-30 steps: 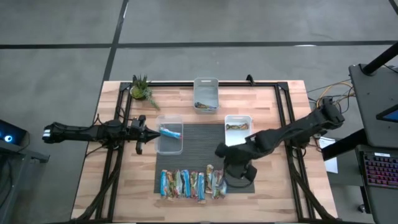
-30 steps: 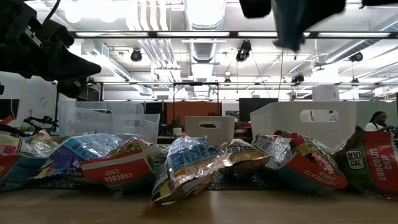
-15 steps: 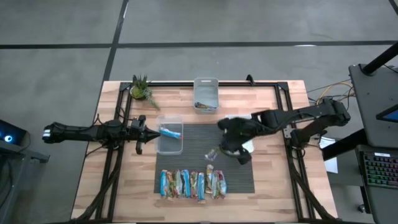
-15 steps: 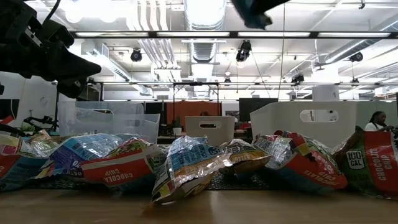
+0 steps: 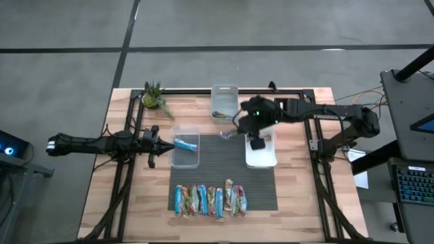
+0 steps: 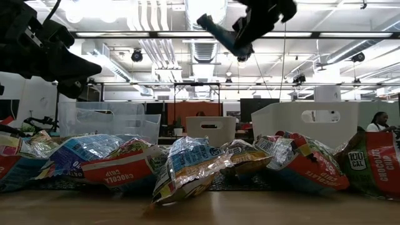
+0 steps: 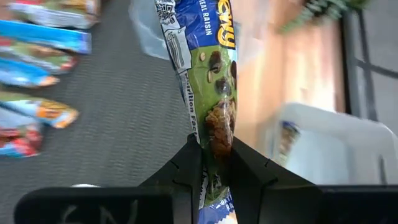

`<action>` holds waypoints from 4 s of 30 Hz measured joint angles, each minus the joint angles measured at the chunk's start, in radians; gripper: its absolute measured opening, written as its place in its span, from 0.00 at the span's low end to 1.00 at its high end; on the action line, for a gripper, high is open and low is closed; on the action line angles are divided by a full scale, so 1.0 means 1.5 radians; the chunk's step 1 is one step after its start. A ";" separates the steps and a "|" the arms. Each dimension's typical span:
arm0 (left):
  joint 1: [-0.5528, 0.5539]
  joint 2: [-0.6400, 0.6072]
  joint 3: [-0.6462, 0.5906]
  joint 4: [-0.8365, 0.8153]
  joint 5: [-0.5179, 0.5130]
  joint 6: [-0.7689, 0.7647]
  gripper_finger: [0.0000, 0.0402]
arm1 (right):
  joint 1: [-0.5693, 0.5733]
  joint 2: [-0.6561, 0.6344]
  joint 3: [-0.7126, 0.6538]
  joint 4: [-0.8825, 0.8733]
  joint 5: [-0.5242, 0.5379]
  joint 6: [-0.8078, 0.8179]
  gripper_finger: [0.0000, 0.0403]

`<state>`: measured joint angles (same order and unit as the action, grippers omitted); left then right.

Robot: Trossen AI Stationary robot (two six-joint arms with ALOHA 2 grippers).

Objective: Pick and place Granola Bars by type
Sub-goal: Put the blue granola bar into the gray bin

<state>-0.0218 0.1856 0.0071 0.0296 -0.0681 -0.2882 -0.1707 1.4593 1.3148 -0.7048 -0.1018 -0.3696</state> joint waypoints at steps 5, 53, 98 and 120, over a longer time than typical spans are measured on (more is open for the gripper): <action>0.000 0.000 0.000 0.000 0.000 0.000 0.00 | -0.058 0.000 0.007 0.007 0.000 -0.023 0.13; 0.000 0.000 0.000 0.000 0.000 0.000 0.00 | -0.269 0.469 0.498 -0.311 -0.006 0.048 0.13; 0.000 0.000 0.000 0.000 0.000 0.000 0.00 | -0.255 0.533 0.491 -0.281 -0.040 0.046 0.13; 0.000 0.000 0.000 0.000 0.000 0.000 0.00 | -0.253 0.533 0.471 -0.313 -0.038 0.034 0.13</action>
<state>-0.0216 0.1856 0.0074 0.0295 -0.0681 -0.2882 -0.5499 2.2589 2.0215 -1.1738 -0.1581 -0.3186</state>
